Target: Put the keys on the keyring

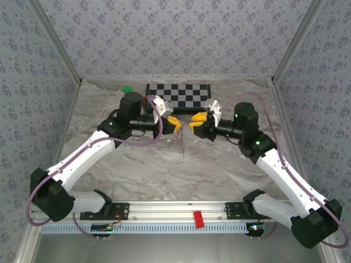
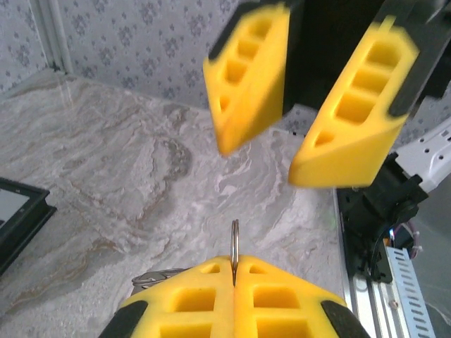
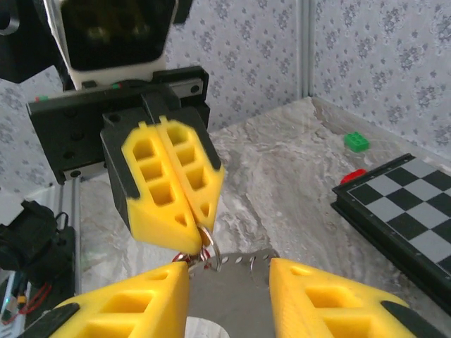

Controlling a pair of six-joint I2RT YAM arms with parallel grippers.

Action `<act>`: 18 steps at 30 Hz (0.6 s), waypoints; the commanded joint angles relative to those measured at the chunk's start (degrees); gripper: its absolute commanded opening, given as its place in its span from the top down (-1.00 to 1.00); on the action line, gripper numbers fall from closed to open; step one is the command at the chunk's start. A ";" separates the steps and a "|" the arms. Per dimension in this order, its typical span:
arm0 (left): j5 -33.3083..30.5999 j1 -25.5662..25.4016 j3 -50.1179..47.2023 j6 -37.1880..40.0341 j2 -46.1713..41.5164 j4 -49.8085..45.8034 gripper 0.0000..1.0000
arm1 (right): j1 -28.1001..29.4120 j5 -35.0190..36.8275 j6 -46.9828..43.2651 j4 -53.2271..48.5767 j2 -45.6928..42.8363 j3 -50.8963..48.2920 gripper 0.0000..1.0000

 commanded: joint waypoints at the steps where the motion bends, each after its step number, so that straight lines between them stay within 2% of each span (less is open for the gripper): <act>1: -0.89 -0.74 3.34 5.27 0.95 -5.32 1.00 | 1.25 2.92 -5.79 -14.29 2.28 5.77 0.23; 9: -0.96 -1.82 4.13 8.00 1.52 -9.02 1.00 | 3.89 2.19 -10.66 -24.18 8.93 12.19 0.29; 18: 0.04 -2.26 4.49 8.99 1.35 -10.26 1.00 | 4.34 0.38 -13.14 -26.57 12.22 16.51 0.35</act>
